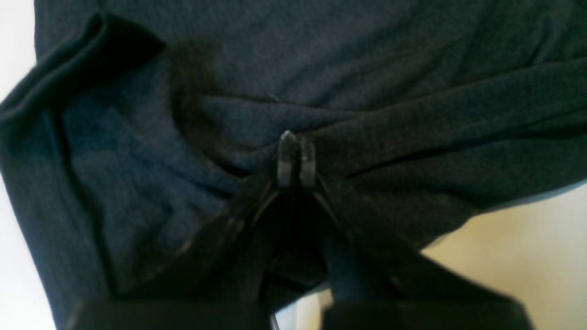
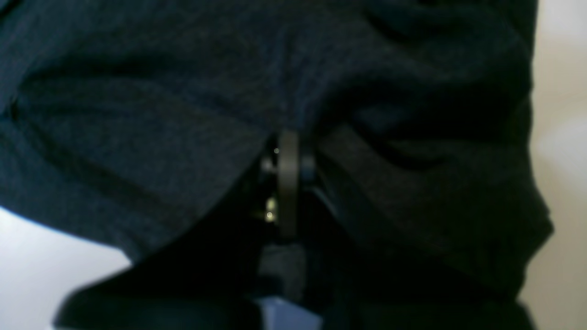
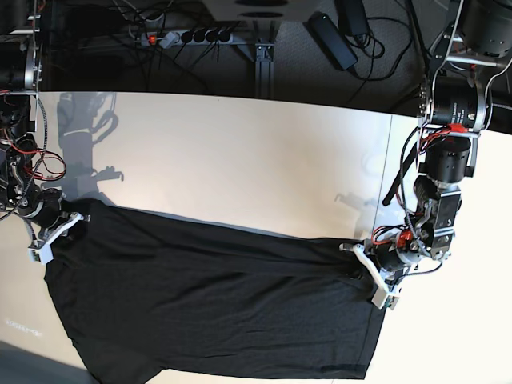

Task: Fold the T-shirt properly
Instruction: 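Lower the folded edge onto the shirt and release both grippers, then move the left gripper to the shirt's hem corner and grasp it, then grasp the hem corner nearest the right gripper with the right gripper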

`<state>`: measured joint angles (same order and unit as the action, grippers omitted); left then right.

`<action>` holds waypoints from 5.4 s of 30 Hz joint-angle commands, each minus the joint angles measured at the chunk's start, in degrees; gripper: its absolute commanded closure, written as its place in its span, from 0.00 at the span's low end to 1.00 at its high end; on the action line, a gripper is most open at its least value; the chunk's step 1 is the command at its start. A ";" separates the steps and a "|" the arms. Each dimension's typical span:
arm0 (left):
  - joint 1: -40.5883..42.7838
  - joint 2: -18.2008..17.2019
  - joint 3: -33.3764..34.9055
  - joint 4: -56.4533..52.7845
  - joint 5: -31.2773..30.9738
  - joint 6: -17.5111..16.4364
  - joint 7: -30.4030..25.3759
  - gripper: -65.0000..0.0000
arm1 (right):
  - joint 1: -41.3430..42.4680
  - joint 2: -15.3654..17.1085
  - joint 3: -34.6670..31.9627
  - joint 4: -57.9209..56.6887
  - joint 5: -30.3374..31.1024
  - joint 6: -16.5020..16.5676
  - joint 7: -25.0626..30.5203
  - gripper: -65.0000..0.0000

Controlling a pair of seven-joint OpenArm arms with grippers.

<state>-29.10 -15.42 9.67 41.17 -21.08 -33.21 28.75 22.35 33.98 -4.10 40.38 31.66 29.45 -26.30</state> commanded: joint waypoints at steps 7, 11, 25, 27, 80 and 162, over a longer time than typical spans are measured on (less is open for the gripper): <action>11.13 -3.69 0.07 11.34 1.62 0.35 4.46 1.00 | -10.64 2.69 4.09 10.71 3.23 4.22 -10.80 1.00; 18.49 -5.40 0.07 20.85 1.05 0.42 6.47 1.00 | -16.85 3.50 8.52 17.33 5.14 4.22 -13.92 1.00; 42.66 -9.81 0.00 46.49 -0.90 0.70 7.67 1.00 | -38.58 4.00 22.29 34.38 11.02 4.24 -19.39 1.00; 44.83 -9.84 -0.02 48.63 -0.68 0.68 7.67 1.00 | -41.13 4.09 24.15 35.58 11.13 4.24 -19.39 1.00; -3.13 -3.52 -11.93 -5.92 -19.85 -0.52 9.66 0.45 | -47.47 4.28 29.88 37.83 11.04 4.22 -18.80 1.00; -5.18 -5.86 -4.39 -4.87 -33.75 -6.79 20.63 1.00 | 10.47 0.22 29.46 -12.22 -6.43 4.44 -4.04 1.00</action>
<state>-32.32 -20.80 5.39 35.22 -53.63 -39.53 50.22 31.55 32.51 25.26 27.38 24.69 29.67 -31.51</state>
